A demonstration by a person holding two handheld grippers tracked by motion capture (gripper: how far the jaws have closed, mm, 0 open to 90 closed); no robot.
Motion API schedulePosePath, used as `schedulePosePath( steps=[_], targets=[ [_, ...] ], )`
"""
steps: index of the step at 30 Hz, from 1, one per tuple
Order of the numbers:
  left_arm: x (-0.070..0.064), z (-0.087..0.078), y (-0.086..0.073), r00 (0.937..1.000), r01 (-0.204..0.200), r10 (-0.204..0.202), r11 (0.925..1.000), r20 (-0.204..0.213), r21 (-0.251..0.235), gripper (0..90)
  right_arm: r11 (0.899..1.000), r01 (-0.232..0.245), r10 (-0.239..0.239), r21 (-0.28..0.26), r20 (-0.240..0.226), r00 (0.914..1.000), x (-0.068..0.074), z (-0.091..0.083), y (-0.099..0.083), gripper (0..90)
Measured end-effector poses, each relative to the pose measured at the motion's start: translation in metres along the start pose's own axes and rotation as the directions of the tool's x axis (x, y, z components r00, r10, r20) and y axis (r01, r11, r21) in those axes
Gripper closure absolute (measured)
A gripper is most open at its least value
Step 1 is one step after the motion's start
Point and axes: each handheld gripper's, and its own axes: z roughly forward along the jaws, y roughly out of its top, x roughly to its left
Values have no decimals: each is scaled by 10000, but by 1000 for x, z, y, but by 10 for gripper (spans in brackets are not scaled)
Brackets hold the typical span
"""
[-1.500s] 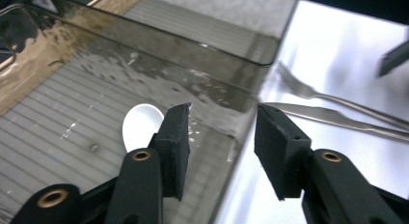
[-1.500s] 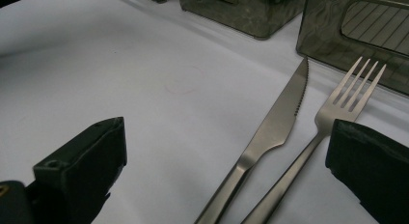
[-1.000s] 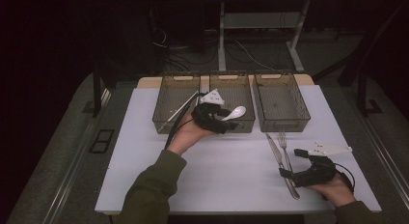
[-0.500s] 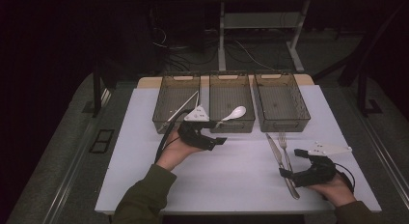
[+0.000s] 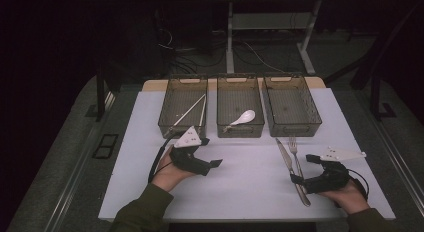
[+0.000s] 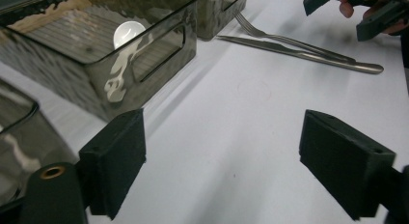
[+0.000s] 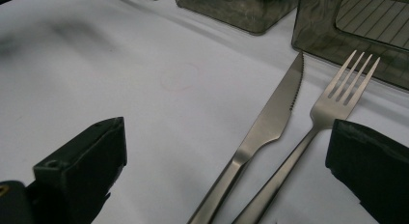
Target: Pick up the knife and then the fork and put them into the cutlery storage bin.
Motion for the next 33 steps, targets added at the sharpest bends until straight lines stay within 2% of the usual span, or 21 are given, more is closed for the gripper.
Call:
schedulePosePath(
  steps=[5, 11, 12, 15, 16, 18, 20, 25, 28, 33],
  targets=[
    [-2, -13, -17, 9997, 133, -136, 9998, -204, -137, 113, 9998, -128, 128, 118, 36, 9999, 0, 0, 1, 8],
    [-5, -29, -37, 9976, 493, -498, 9987, -482, -124, 31, 9989, -166, 147, 430, 457, 9988, -1, -1, 4, 10],
    [-6, -31, -39, 9972, 496, -501, 9987, -556, -112, 11, 9985, -210, 183, 508, 516, 9985, -2, -2, 5, 61],
    [-7, -35, -46, 9965, 616, -623, 9980, -555, -127, 0, 9973, -217, 162, 696, 782, 9968, -3, -2, 7, 86],
    [-7, -36, -48, 9963, 649, -653, 9979, -552, -77, 0, 9965, -212, 142, 809, 866, 9961, -3, -3, 7, 141],
    [-6, -35, -49, 9962, 681, -683, 9977, -533, -62, 0, 9957, -178, 96, 913, 897, 9959, -3, -3, 8, 168],
    [-5, -34, -50, 9963, 705, -706, 9975, -485, -53, 0, 9939, -114, 0, 1095, 1033, 9946, -3, -3, 9, 284],
    [-6, -30, -51, 9972, 655, -648, 9977, -364, 186, 0, 9908, 95, -191, 1351, 698, 9974, -2, -2, 9, 568],
    [-6, -30, -51, 9976, 625, -619, 9978, -308, 202, 0, 9885, -20, -54, 1514, 486, 9988, -4, -2, 9, 740],
    [-6, -31, -51, 9976, 636, -631, 9978, -286, 184, 0, 9802, 129, -214, 1974, 407, 9989, -3, 1, 8, 893]
  ],
)
